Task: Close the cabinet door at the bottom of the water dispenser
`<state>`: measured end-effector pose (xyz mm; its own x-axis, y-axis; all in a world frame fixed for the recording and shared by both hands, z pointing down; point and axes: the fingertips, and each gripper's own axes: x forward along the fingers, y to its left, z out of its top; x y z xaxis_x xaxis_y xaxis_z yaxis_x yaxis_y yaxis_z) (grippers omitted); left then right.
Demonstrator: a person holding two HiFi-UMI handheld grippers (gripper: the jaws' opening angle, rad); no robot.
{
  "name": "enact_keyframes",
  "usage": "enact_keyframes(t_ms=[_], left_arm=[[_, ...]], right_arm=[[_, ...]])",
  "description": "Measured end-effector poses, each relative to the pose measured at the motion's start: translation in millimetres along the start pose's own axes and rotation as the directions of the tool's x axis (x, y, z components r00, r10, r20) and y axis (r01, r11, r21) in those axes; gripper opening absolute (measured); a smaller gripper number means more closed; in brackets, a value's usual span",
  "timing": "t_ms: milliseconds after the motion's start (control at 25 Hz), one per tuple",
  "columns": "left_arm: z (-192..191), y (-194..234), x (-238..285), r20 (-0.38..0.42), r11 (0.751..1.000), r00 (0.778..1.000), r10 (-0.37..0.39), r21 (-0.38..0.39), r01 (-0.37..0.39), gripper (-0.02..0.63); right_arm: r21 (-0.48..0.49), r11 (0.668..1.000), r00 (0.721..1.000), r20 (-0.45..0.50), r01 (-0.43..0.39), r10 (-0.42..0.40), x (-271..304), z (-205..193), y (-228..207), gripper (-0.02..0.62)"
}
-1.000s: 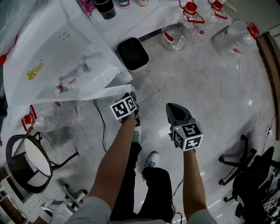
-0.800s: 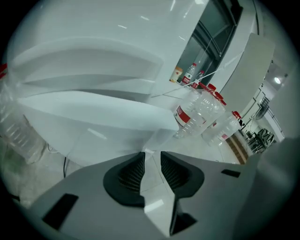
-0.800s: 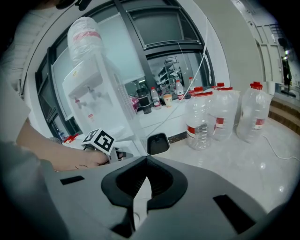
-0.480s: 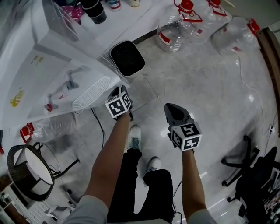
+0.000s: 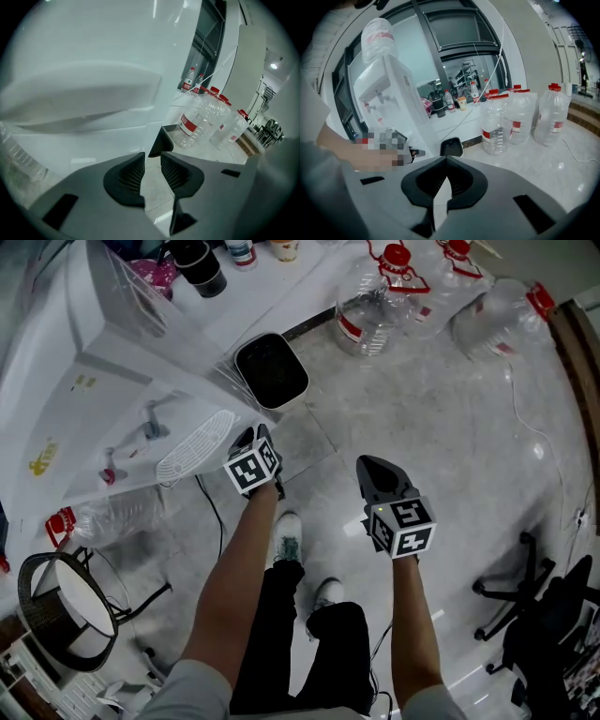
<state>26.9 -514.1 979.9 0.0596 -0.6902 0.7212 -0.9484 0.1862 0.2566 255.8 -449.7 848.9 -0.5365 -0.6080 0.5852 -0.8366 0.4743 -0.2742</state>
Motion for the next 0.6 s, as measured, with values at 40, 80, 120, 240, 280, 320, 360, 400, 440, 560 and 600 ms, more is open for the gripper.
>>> enact_keyframes(t_ms=[40,80,120,240,280,320,360,400,440,560,600], left_arm=[[2.2,-2.9,-9.0,0.004,1.000,1.000,-0.002,0.017,0.002,0.118],[5.6,-6.4,-20.5,0.014,0.999,1.000,-0.004,0.048,0.003,0.117],[10.2,-11.2,-34.3,0.030,0.996,1.000,-0.007,0.095,0.004,0.115],[27.7,-28.2,-87.6,0.087,0.971,0.996,-0.036,0.240,0.015,0.109],[34.6,-32.8,-108.4,0.098,0.963,0.994,-0.051,0.269,0.023,0.107],[41.9,-37.0,-129.9,0.105,0.956,0.992,-0.067,0.291,0.034,0.107],[49.7,-41.2,-151.8,0.110,0.950,0.990,-0.084,0.310,0.047,0.107],[58.3,-45.4,-173.9,0.114,0.943,0.988,-0.104,0.327,0.062,0.107],[68.0,-49.2,-196.5,0.119,0.936,0.985,-0.125,0.343,0.078,0.107],[100.3,-56.7,-270.0,0.145,0.917,0.973,-0.182,0.382,0.114,0.107],[111.3,-58.3,-296.6,0.156,0.912,0.968,-0.198,0.392,0.123,0.102]], right_arm=[[-0.004,1.000,1.000,0.004,0.003,-0.003,-5.9,6.1,2.6,0.025],[-0.010,1.000,1.000,0.010,0.006,-0.006,-13.2,13.5,6.4,0.025],[-0.017,1.000,1.000,0.015,0.010,-0.010,-21.9,21.3,10.7,0.025],[-0.041,0.999,0.999,0.021,0.025,-0.024,-54.7,44.9,26.0,0.025],[-0.050,0.998,0.999,0.023,0.029,-0.028,-67.6,54.0,32.5,0.025],[-0.058,0.998,0.999,0.024,0.033,-0.031,-81.3,64.1,39.4,0.025],[-0.067,0.997,0.999,0.027,0.033,-0.032,-95.2,75.1,46.9,0.025],[-0.077,0.997,0.999,0.031,0.031,-0.029,-109.1,87.1,55.1,0.025],[-0.090,0.996,0.999,0.035,0.028,-0.025,-122.8,99.7,64.1,0.036],[-0.144,0.989,0.998,0.057,0.030,-0.022,-168.2,139.5,95.1,0.079],[-0.162,0.986,0.997,0.069,0.033,-0.022,-185.4,153.1,106.0,0.081]])
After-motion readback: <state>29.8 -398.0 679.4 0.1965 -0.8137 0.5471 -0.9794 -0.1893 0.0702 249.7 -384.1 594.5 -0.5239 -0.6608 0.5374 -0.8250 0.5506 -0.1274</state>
